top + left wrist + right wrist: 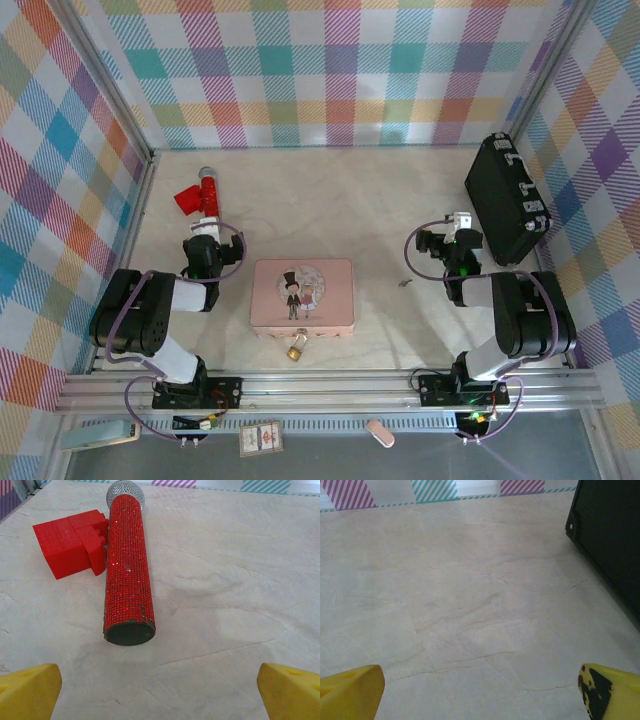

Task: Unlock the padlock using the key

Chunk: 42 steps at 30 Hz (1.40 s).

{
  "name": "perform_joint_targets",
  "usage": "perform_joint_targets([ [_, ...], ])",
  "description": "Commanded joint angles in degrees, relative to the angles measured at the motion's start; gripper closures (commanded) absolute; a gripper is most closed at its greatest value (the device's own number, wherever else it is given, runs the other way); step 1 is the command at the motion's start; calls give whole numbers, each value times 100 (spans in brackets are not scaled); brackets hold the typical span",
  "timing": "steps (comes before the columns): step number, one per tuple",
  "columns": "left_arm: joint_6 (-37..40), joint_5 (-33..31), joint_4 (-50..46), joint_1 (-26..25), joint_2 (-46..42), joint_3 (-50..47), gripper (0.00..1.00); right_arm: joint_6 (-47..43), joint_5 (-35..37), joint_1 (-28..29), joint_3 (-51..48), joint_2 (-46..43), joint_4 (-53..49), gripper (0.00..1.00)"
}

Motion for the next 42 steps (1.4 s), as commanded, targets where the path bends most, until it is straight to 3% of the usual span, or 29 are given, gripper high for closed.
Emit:
perform_joint_targets([
  [1, -21, 53, 21, 47, 9, 96, 0, -61, -96, -6, 71, 17, 76, 1],
  [32, 20, 131, 51, 51, -27, 75, 0, -61, -95, 0, 53, 9, 94, 1],
  [35, 370, 642, -681, -64, -360, 309, 0, -177, -296, 2, -6, -37, 163, 1],
  [37, 565, 296, -796, -351, -606, 256, 0, -367, -672, 38, -96, -156, 211, 1],
  [40, 794, -73, -582, -670, -1183, -84, 0, -461, -686, 106, -287, -468, 319, 1],
  [42, 913, -358, -485, -859, -1858, -337, 0, -436, -659, 134, -246, -899, -145, 1],
])
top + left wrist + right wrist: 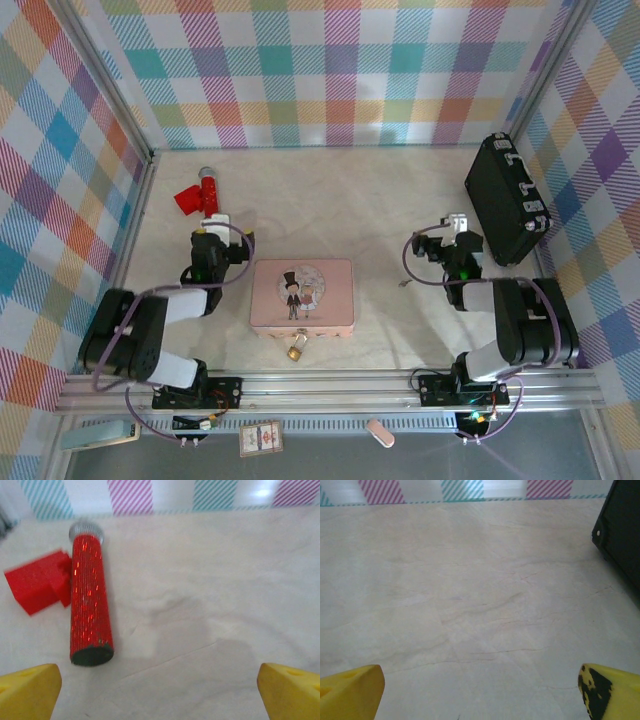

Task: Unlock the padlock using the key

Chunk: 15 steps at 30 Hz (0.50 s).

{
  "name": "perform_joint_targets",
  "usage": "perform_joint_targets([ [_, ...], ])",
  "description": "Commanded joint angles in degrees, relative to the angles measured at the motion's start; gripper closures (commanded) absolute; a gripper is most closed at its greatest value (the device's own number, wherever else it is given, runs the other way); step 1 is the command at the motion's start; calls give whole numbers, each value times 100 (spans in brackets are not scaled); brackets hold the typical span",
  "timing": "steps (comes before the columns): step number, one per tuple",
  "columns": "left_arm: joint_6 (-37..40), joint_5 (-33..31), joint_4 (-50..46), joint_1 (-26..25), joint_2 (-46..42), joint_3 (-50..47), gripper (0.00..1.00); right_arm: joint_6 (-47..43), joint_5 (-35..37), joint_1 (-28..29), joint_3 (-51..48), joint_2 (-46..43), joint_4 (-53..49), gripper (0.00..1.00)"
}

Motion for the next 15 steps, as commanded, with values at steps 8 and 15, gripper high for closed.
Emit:
perform_joint_targets([
  [8, -1060, -1224, -2709, -300, -3429, 221, 0, 1207, -949, 72, 909, -2500, -3030, 1],
  [15, -3262, -1363, -4434, -300, -4449, 782, 0, 2693, -247, 58, 2313, -3638, -5903, 1],
])
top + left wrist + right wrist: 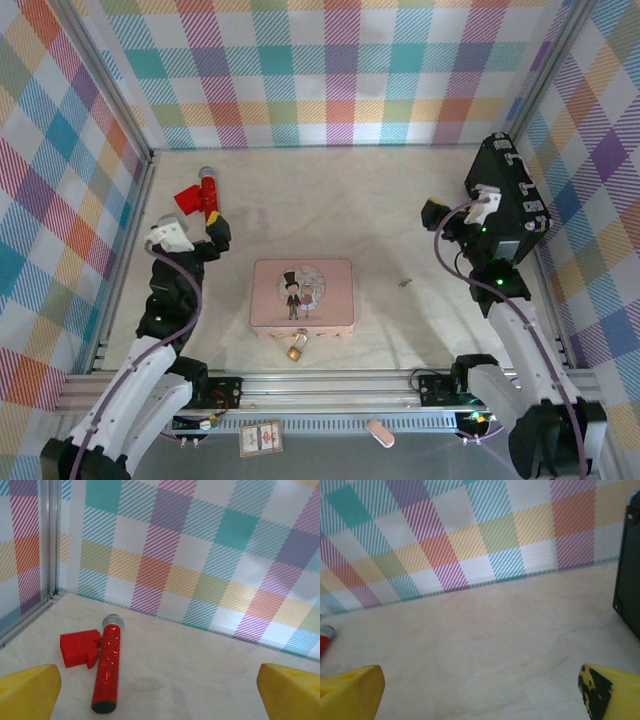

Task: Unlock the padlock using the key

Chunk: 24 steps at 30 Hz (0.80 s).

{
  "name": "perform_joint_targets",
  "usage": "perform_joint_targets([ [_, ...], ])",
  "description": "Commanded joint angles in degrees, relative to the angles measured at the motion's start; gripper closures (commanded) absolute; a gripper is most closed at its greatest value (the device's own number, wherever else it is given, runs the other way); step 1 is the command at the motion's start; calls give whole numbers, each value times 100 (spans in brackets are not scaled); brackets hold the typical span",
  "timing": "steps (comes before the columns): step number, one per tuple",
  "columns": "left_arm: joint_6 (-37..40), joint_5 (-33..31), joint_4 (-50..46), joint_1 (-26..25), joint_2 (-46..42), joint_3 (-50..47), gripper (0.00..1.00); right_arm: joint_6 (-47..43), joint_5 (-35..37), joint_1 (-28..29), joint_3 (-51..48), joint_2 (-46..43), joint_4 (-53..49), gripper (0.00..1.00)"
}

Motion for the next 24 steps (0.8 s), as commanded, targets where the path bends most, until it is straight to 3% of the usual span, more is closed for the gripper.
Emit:
perform_joint_targets([
  [1, -1743, -523, -1857, -11, -231, 509, 0, 813, 144, 4, 617, -419, -1825, 1],
  [5, -2539, -912, -3522, -11, -164, 1061, 0, 1313, 8, -1, 658, -1009, -2378, 1],
  [12, -2185, 926, -3618, -82, 213, 1115, 0, 1227, -858, 9, 782, -1182, -3546, 2],
  [15, -2098, 1005, -3626, -480, 436, 1137, 0, 1314, -812, 86, 687, -1187, -4007, 4],
  [20, -1402, 447, -3506, -1554, 622, 1169, 0, 1891, -448, 380, 166, -1128, -4238, 8],
  [24, -923, 515, -3338, -1848, 906, 1159, 0, 2585, -91, 969, -238, -705, -3974, 11],
])
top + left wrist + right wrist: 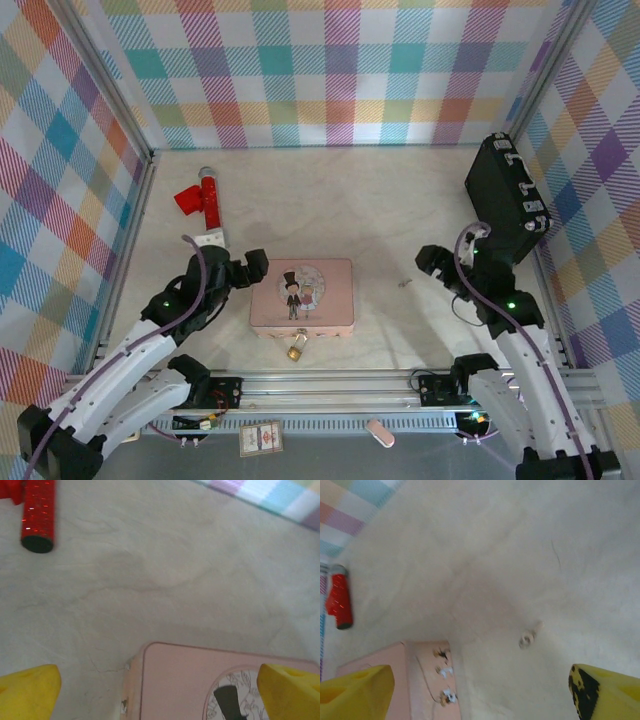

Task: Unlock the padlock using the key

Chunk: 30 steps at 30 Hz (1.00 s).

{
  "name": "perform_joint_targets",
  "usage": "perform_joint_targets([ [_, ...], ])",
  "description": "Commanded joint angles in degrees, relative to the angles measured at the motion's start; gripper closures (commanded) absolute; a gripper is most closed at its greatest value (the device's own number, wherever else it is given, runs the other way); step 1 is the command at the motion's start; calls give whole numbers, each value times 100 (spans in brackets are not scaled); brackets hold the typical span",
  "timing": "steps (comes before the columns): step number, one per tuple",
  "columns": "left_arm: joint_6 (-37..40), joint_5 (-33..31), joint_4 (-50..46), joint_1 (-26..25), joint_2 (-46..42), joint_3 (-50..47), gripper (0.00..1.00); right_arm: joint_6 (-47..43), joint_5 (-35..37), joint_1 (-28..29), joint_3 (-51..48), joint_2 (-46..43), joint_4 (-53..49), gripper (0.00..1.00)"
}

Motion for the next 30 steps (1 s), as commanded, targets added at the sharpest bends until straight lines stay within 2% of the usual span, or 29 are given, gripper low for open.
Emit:
perform_joint_targets([
  [1, 556, 109, 366, -131, 98, -20, 0, 748, 441, 549, -251, 432, 65, 11],
  [4, 915, 169, 1127, -277, 7, -470, 0, 871, 973, 1157, -69, 1226, 177, 14],
  [6, 1065, -174, 1226, -343, -18, -627, 0, 809, 1176, 1353, 149, 1803, 191, 18],
  [14, 985, -5, 1108, -369, 15, -558, 0, 628, 1503, 1545, 848, 3378, 4, 26],
  [20, 983, -17, 857, -370, 448, -253, 0, 531, 1748, 1748, 1596, 4434, -371, 40],
  [26, 936, 25, 846, -378, 326, -268, 0, 512, 1904, 1843, 2012, 5230, -627, 45],
  [30, 929, -3, 838, -378, 219, -285, 0, 528, 2054, 1865, 2190, 5637, -834, 54],
])
